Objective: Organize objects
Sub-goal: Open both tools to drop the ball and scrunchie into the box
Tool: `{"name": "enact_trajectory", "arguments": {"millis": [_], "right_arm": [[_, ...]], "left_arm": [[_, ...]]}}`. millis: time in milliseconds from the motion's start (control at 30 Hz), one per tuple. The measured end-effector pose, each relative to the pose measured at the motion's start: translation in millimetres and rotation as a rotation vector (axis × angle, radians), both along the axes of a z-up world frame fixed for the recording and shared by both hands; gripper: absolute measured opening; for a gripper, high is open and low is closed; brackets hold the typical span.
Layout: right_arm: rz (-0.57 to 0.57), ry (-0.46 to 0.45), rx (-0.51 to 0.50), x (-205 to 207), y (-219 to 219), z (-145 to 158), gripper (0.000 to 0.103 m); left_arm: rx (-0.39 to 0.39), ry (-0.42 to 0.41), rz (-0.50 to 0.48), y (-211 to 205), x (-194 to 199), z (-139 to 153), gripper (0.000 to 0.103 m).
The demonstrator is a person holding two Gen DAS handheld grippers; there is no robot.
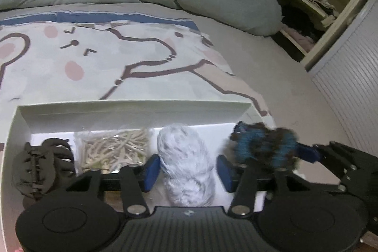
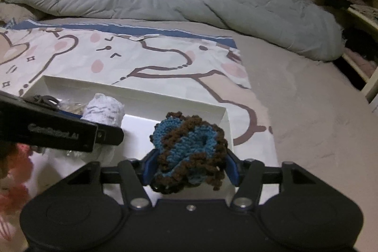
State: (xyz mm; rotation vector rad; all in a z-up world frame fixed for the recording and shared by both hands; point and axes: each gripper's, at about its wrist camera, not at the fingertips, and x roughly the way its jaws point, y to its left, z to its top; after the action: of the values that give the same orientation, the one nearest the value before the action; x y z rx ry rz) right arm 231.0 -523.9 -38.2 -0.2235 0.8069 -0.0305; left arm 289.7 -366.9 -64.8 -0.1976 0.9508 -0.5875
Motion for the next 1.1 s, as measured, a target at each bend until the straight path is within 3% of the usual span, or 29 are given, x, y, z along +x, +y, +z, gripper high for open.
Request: {"name": "enact_trajectory", "arguments": {"millis": [67, 167, 700, 900, 1100], "right_arm": [[-0.008, -0.013, -0.002, 0, 1, 2, 0.063], [-0.023, -0.006, -0.005, -2, 0, 5, 0.073], [-0.054, 0.003, 0.093, -28, -6, 25, 0.074], [-0.127, -0.012, 0.151, -41, -12, 38, 0.074], [-0.197, -0.046, 0.209, -57, -19, 51, 0.074]], "left_arm": [[0.000, -0.003, -0.002, -2, -3, 3, 0.070], [0.023, -0.008, -0.008, -5, -7, 6, 0.071], [0.042, -0.050, 0.051, 13, -30, 44, 0.071], [0.057, -0.064, 0.078, 26, -39, 57, 0.076], [0.102, -0.121, 0.075, 38, -53, 73, 0.088]]}}
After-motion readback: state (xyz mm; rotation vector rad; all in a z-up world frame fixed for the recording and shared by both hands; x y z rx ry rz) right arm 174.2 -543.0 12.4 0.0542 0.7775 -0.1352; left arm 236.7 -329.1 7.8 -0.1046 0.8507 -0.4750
